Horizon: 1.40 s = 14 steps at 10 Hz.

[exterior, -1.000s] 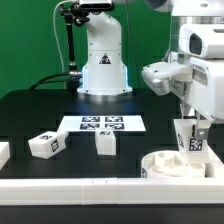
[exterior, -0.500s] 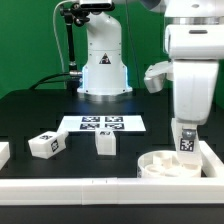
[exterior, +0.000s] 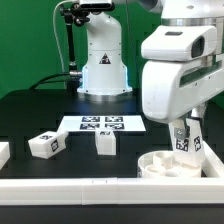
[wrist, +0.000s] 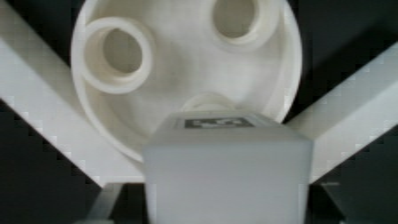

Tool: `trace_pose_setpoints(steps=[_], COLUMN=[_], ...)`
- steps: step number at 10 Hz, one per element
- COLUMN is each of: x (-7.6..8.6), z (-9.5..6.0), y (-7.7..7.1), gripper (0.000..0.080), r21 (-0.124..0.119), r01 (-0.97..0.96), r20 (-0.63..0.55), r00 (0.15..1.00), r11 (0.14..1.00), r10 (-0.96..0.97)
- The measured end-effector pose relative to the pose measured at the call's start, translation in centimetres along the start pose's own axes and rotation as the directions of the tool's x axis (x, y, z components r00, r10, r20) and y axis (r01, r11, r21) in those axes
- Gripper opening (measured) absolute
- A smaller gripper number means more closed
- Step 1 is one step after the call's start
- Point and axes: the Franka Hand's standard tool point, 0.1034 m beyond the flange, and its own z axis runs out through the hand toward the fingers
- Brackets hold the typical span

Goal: Assemble stool

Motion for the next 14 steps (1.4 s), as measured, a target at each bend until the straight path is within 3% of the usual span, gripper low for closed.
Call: trace_pose_setpoints(steps=[3,6,9,11,14], x=[0.04,0.06,0.34,0.68,0.75], z=[0.01,0.06,0.07,0.06,0.07], y=[-0.06,-0.11,-0.44,-0.88,-0.97], gripper=[0.0340,0.0340,0.0340,0.0340,0.0340], r21=[0.001,0.025,0.045,0.059,0.058], r01=[-0.196,-0.453,-0.656,-0.787,-0.890], r20=[0.000,-0.004,0.001,0.013,0.025], r00=[0.981,0.891,0.755,0.616,0.455], r11=[0.981,0.891,0.754,0.614,0.453], r10=[0.196,0.454,0.656,0.788,0.890])
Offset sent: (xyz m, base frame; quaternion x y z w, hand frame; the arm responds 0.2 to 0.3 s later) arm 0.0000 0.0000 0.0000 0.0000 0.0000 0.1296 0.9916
